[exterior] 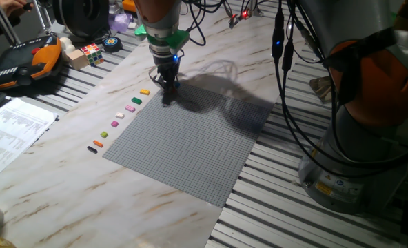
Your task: Build with small Lego blocks
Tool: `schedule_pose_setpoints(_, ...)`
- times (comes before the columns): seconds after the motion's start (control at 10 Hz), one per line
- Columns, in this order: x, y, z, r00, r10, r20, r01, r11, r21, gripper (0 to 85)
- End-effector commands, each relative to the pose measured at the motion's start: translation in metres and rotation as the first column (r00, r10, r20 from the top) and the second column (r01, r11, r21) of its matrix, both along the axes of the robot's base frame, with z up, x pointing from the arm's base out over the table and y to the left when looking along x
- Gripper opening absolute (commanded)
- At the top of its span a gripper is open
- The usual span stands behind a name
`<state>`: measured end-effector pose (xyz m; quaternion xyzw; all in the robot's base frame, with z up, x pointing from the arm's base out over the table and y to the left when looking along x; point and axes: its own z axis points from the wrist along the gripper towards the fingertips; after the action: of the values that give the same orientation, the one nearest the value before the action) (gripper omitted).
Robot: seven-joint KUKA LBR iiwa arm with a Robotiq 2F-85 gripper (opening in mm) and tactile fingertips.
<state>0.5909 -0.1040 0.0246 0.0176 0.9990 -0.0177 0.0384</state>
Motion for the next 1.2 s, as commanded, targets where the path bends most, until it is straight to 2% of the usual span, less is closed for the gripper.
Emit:
schedule_pose_setpoints(0.0,-0.0002,0.0004,-0.0005,1.0,0.0,0.0,0.0,1.0,0.0,0.7)
schedule_pose_setpoints(1.1,0.0014,0.0003,-0.0021,1.0,0.006,-0.002,-0.006,1.0,0.006,0.7)
